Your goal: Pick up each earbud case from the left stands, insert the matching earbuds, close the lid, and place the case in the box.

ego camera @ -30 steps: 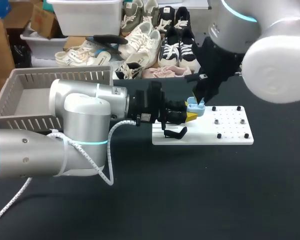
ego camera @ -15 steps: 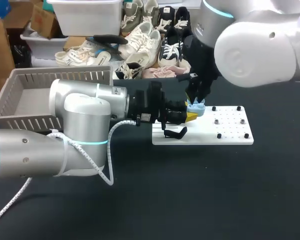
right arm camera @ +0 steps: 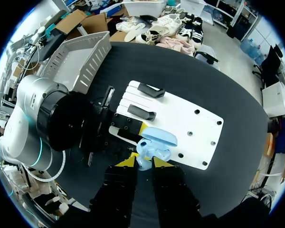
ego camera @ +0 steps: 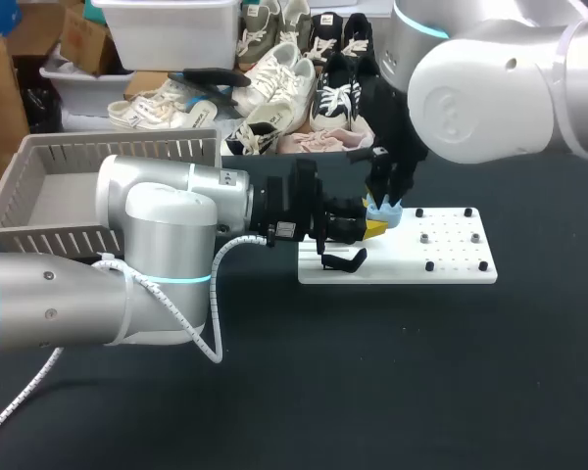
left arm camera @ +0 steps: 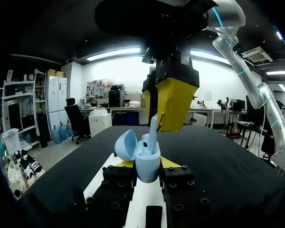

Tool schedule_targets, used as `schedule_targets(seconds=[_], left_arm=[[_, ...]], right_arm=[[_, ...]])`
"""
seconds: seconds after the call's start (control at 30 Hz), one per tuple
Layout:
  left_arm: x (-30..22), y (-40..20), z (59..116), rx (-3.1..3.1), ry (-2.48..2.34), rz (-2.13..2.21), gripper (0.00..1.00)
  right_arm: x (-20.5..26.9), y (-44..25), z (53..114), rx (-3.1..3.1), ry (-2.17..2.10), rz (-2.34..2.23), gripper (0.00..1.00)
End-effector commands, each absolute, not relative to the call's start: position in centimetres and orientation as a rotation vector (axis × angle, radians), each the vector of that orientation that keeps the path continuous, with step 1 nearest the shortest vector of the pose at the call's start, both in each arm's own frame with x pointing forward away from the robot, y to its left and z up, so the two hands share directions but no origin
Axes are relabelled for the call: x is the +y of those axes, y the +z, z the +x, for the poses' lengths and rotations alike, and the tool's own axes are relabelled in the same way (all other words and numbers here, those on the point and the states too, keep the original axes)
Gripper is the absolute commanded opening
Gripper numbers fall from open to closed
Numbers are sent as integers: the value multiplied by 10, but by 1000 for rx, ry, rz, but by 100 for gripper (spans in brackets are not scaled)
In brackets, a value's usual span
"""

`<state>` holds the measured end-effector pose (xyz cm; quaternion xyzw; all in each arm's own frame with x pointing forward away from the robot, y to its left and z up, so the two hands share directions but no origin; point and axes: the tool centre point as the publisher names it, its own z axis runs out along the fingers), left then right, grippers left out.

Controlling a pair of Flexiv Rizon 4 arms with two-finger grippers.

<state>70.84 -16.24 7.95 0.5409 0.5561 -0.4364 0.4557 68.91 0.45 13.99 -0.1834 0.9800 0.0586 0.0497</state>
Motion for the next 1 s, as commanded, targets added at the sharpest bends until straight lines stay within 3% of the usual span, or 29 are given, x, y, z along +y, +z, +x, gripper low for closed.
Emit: schedule_targets(seconds=[0.03, 1.0], left_arm=[[-162, 79, 708, 1369, -1077, 1332, 0], [-162, 79, 708, 1369, -1077, 1332, 0]], right_arm=[[6, 138, 693, 2994, 176, -558, 0], [7, 132, 697, 3006, 175, -559, 0]])
